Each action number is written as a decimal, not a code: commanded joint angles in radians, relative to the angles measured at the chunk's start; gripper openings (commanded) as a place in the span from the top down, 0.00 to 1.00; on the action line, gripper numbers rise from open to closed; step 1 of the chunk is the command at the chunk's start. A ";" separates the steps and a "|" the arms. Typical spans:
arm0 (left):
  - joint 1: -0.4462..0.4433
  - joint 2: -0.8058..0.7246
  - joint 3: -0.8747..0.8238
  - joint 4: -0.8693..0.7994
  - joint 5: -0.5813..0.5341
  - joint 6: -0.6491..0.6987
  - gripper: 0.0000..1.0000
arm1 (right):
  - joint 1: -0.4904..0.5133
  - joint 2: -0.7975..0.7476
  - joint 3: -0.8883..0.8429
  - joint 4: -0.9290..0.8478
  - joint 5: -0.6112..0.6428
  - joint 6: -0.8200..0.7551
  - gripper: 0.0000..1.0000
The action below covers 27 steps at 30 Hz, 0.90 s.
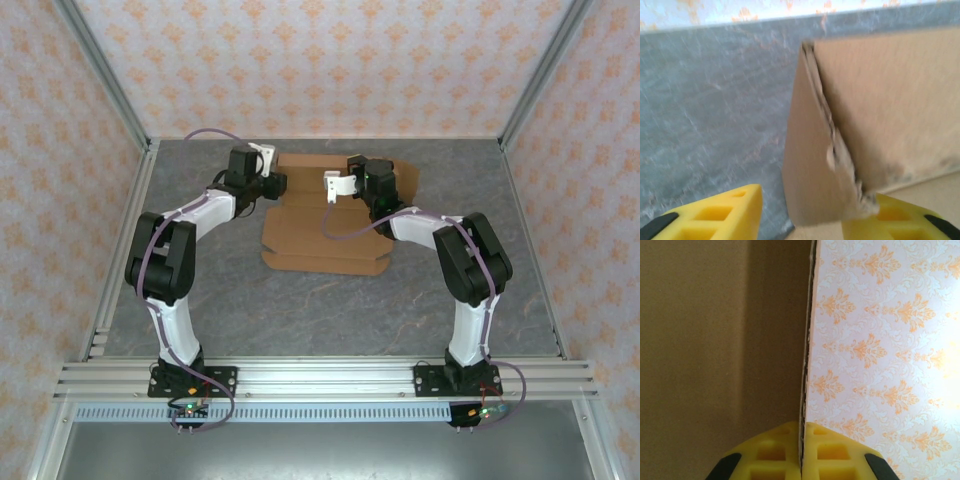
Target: Fold the paper box
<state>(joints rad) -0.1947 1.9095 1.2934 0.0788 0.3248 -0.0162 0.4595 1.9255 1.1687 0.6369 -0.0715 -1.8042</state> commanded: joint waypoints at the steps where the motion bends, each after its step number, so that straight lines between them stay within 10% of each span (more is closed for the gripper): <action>1: -0.011 0.035 0.006 0.109 -0.045 0.027 0.59 | 0.005 -0.008 0.003 -0.044 -0.010 -0.017 1.00; 27: -0.067 0.086 -0.068 0.299 -0.153 0.064 0.83 | 0.007 -0.010 0.009 -0.059 -0.014 -0.018 1.00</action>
<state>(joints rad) -0.2459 1.9873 1.2346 0.3138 0.1886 0.0288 0.4595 1.9255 1.1687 0.6327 -0.0708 -1.8042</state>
